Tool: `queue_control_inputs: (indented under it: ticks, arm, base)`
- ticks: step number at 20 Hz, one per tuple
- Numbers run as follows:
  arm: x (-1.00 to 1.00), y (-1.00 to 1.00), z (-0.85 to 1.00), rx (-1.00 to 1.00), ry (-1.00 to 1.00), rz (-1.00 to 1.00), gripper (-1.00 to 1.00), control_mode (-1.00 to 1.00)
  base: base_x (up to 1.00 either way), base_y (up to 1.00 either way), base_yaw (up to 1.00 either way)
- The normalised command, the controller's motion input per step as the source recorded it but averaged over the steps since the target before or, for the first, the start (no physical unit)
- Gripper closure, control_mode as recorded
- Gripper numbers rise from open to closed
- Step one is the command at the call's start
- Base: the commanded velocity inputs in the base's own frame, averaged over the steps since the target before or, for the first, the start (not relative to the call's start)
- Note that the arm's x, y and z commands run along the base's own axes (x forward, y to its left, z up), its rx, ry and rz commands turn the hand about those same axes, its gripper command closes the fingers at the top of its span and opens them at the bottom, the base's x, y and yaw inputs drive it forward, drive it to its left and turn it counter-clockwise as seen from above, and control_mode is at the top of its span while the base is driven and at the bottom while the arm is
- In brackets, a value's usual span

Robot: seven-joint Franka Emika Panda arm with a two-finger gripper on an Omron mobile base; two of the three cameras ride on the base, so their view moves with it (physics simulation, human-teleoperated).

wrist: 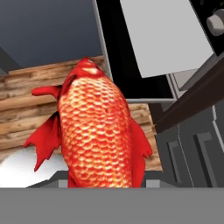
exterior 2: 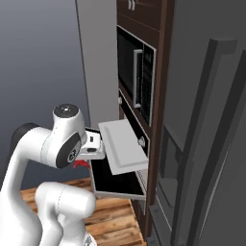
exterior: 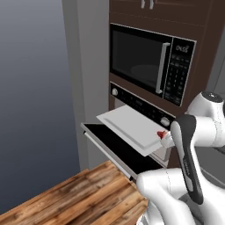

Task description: Place the fish on the top rack of the oven, and slide the tray back inside. Close the oven door.

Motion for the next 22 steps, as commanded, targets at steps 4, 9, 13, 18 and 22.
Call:
queue_control_inputs:
  ticks: [4,9,13,18,22]
  arm:
    - [0.42,0.2,-0.1,0.0,0.0,-0.04,1.0,-1.0]
    - [0.46,0.21,-0.16,0.0,0.0,-0.1,1.0,-1.0]
    - [0.38,0.03,-0.19,0.0,-0.05,-0.1,1.0,-1.0]
    - [0.42,0.17,-0.16,0.0,-0.07,-0.11,1.0,-1.0]
    - [0.46,0.03,-0.01,0.0,0.0,-0.04,1.0,-1.0]
  base:
    - [0.0,0.0,0.0]
    - [0.0,0.0,0.0]
    - [0.0,0.0,0.0]
    - [0.0,0.0,0.0]
    - [0.0,0.0,0.0]
